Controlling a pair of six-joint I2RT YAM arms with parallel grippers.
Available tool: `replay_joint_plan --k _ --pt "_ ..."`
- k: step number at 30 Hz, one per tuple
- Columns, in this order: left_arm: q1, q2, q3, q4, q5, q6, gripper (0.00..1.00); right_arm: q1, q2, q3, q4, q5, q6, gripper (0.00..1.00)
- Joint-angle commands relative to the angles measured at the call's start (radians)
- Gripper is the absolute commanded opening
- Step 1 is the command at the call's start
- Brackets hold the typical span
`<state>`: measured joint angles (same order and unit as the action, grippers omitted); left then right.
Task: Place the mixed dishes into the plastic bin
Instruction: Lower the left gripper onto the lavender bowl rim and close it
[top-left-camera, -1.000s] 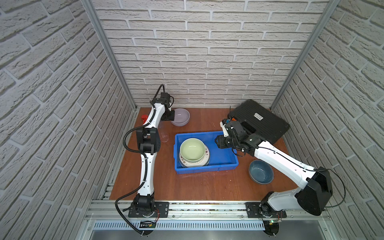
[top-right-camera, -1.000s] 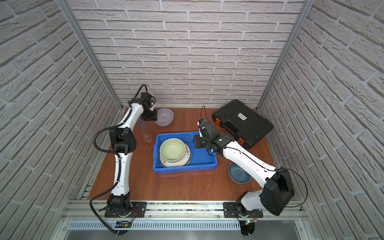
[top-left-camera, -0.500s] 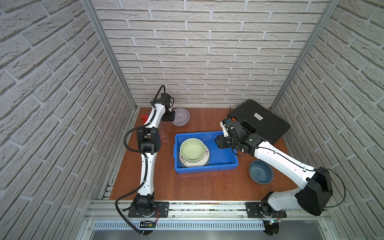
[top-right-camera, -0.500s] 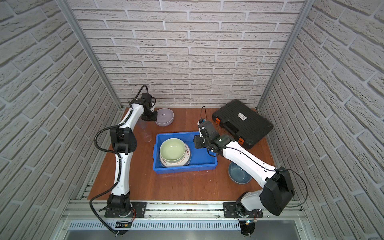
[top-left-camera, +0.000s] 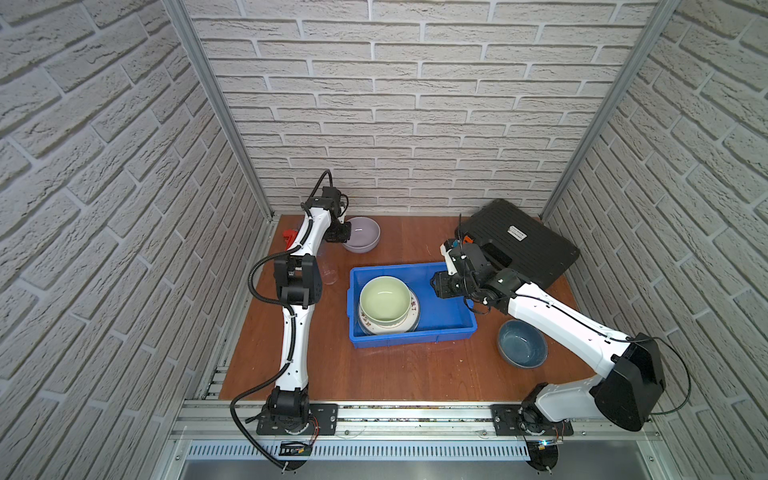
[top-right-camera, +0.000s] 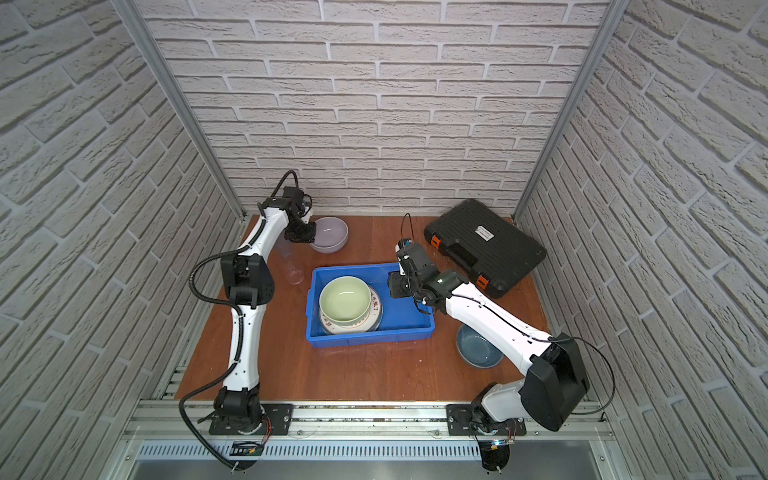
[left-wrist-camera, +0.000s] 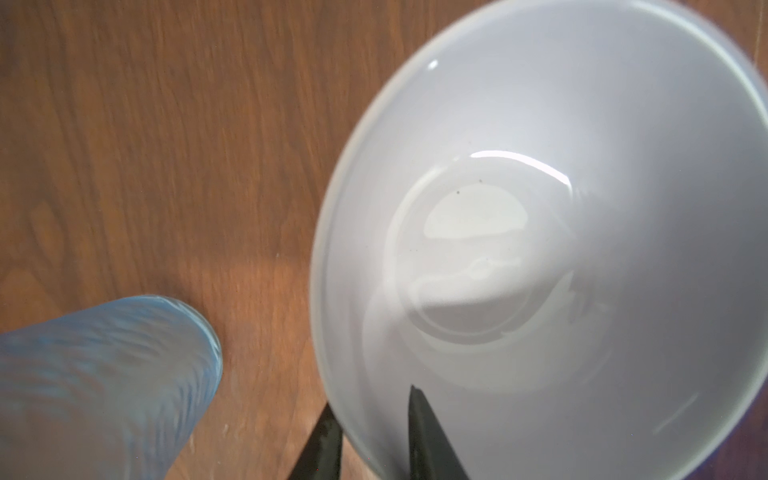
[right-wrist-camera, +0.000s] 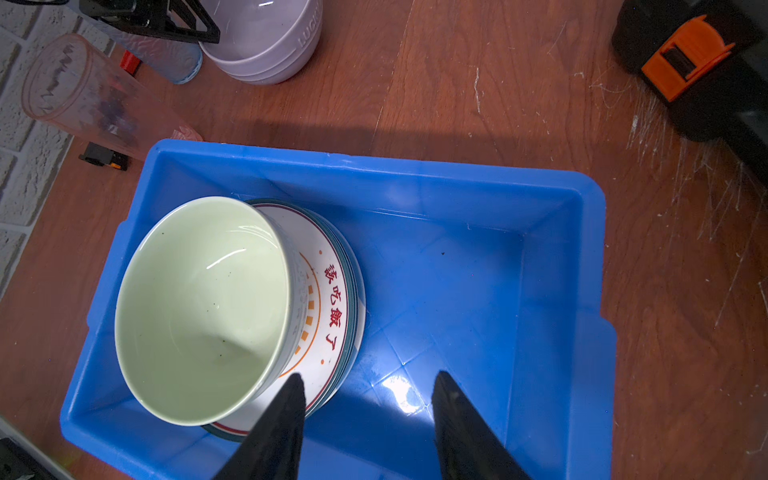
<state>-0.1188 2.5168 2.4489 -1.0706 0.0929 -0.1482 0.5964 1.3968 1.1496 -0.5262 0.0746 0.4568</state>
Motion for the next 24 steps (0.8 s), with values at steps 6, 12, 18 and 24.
replay_joint_plan --k 6,12,18,24 --pt "0.001 0.013 0.016 -0.040 0.043 0.041 0.23 0.001 -0.015 -0.019 0.040 0.008 0.006 0.52" --pt "0.000 0.007 0.016 -0.039 0.087 0.067 0.22 0.002 -0.013 -0.024 0.043 0.011 0.006 0.52" --pt "-0.013 -0.001 0.013 -0.049 0.120 0.092 0.21 0.002 -0.009 -0.024 0.046 0.010 0.006 0.52" --pt "-0.035 -0.020 -0.003 -0.049 0.131 0.117 0.20 0.002 -0.005 -0.025 0.050 0.007 0.006 0.52"
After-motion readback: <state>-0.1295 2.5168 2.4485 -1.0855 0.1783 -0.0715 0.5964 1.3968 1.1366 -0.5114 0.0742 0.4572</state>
